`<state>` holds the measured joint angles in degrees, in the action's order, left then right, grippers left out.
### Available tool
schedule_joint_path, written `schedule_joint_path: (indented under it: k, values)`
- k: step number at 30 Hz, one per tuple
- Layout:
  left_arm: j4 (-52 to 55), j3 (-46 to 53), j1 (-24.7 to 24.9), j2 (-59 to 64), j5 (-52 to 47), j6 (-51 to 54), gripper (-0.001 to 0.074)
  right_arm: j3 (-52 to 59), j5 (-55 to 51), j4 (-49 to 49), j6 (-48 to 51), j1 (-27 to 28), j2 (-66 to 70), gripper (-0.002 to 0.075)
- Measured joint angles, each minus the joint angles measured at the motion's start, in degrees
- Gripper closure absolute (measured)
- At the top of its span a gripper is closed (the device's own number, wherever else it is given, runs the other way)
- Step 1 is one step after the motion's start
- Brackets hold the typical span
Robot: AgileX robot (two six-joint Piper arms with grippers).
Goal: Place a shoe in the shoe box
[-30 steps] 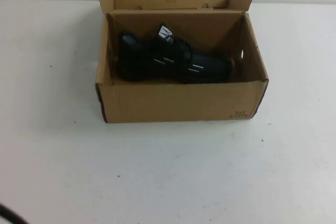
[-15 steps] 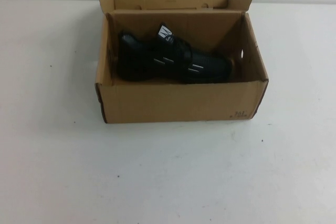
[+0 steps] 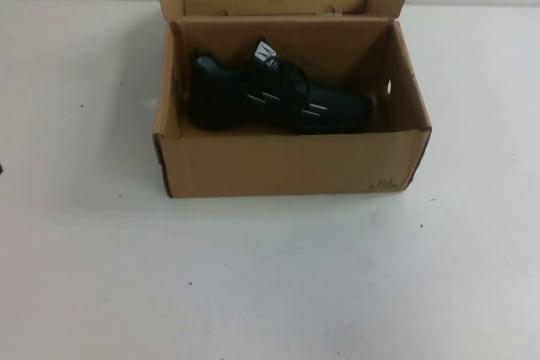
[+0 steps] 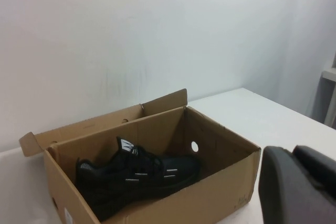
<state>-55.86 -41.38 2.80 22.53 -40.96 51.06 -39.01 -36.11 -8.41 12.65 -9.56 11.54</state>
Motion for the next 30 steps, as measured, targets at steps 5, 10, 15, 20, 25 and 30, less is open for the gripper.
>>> schedule_joint_path:
  k: [5,10,15,20,25,30]
  values:
    - [0.0,0.0,0.0,0.0,-0.6,-0.1,0.0736,9.3,2.3,0.3,0.0,0.0,-2.7,0.0743]
    - [0.0,0.0,0.0,0.0,-0.8,-1.4,0.0736,12.3,4.7,0.3,0.0,0.0,-2.7,0.0743]
    - [0.0,0.0,0.0,0.0,-0.8,-1.6,0.0736,12.4,5.2,0.3,0.0,0.0,-2.7,0.0743]
    - [0.0,0.0,0.0,0.0,-0.8,-1.6,0.0736,12.4,5.2,0.1,0.0,0.0,-2.7,0.0743]
    - [0.0,0.0,0.0,0.0,-0.8,-1.7,0.0736,12.6,5.2,0.0,0.0,0.0,-2.7,0.0743]
    - [0.0,0.0,0.0,0.0,-0.8,-1.7,0.0736,12.6,5.2,-0.1,0.0,0.0,-2.7,0.0743]
